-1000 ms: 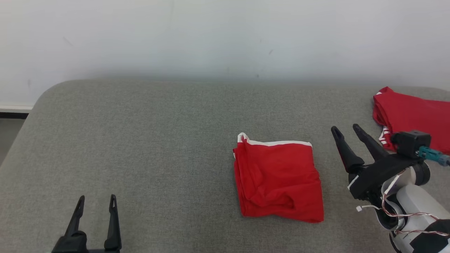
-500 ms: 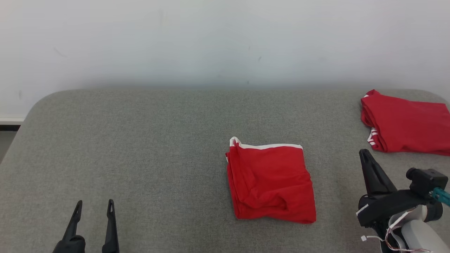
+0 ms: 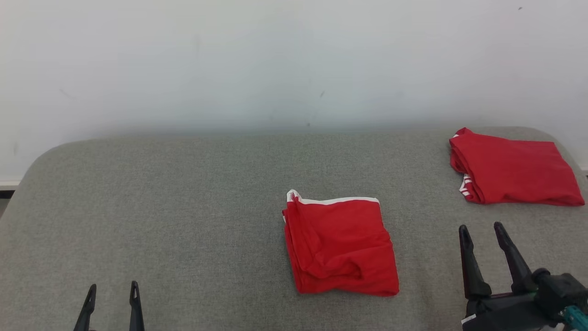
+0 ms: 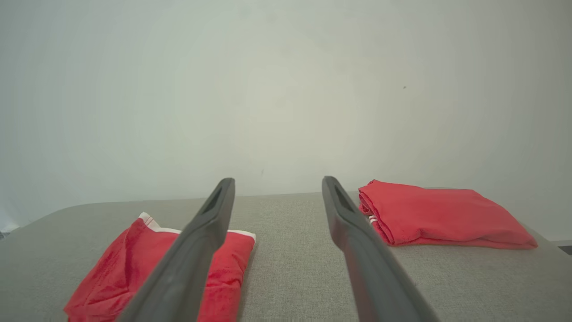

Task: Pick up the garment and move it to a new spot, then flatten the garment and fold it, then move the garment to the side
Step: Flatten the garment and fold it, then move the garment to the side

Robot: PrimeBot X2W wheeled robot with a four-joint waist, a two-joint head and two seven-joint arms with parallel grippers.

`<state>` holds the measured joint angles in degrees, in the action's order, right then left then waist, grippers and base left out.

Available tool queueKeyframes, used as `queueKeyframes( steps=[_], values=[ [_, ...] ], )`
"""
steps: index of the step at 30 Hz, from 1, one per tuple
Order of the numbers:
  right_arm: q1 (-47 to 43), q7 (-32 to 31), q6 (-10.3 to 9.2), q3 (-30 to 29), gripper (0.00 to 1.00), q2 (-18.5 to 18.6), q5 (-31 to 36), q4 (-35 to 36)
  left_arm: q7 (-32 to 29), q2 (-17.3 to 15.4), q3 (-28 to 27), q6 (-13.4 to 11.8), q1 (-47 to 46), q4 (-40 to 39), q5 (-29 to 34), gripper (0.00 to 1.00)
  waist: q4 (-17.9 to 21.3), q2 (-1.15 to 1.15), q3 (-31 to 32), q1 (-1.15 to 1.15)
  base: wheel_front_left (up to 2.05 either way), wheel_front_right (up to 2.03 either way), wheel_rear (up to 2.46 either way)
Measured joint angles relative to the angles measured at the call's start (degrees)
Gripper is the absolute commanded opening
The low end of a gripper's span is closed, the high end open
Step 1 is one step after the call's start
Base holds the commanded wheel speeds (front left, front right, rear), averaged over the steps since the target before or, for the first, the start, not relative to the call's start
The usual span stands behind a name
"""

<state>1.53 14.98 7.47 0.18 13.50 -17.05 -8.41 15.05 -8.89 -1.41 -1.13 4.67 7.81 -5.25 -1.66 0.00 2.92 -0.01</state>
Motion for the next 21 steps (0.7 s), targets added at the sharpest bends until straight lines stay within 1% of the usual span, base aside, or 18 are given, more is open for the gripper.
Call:
queueKeyframes(
  steps=[7,14,21],
  values=[
    [-5.58,0.02,0.00,-1.14,1.00,-3.63,3.03,4.48,0.00,-0.09,0.29,0.02,1.29,-2.10,0.11,1.00,1.03,0.00,1.18,0.00,0.00,0.00,0.00],
    [-7.45,0.02,0.00,-0.93,1.00,-5.95,4.47,3.99,0.00,-0.91,1.14,0.97,1.83,-2.31,0.32,1.00,0.94,0.00,1.52,0.00,0.00,0.00,0.00],
    [-7.43,0.02,0.00,-0.43,1.00,-7.21,5.64,2.48,0.00,-1.02,1.53,0.88,1.97,-2.03,0.69,1.00,0.29,0.00,1.55,0.01,0.00,0.00,0.00]
  ],
)
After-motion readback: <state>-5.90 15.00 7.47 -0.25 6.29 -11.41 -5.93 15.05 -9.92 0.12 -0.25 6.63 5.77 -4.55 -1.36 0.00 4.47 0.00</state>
